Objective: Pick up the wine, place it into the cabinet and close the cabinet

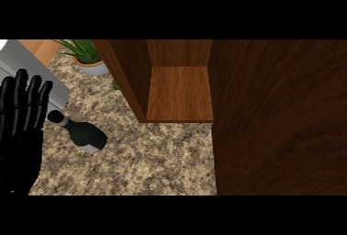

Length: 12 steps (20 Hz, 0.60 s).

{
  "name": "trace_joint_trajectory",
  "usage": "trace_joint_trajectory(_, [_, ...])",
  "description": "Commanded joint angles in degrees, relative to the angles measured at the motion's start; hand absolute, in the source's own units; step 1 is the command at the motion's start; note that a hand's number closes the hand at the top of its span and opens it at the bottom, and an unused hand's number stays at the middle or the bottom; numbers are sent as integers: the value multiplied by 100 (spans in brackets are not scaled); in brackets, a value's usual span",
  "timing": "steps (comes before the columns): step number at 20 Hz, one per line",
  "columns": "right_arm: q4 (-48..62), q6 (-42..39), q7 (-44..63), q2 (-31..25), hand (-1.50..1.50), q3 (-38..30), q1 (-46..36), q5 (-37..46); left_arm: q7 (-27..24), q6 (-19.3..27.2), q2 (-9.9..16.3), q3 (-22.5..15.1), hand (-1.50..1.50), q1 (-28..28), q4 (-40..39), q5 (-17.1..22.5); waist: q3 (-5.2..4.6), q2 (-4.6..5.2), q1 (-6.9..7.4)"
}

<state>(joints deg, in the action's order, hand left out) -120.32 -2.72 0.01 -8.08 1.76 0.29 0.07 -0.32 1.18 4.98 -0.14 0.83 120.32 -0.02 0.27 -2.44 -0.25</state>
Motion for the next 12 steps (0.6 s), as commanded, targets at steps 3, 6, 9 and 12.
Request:
trace_joint_trajectory(3, [-75,-142,-234,9,-150,-157,284,-242,-683,-1312,511,-13,-150,-463,15,988,-32,235,26])
trace_joint_trajectory(6, [-518,-254,-218,101,-150,-59,799,-530,-853,-2347,1009,-51,-150,-539,-219,1696,-37,223,-75])
trace_joint_trajectory(9, [-493,-753,328,-18,-150,456,848,-998,69,-2552,699,-465,-150,-956,-342,2915,-35,232,6])
trace_joint_trajectory(12, [-1094,-801,966,-259,-150,314,962,-1263,518,-2693,1009,-265,-150,-919,-180,3561,-30,231,-8])
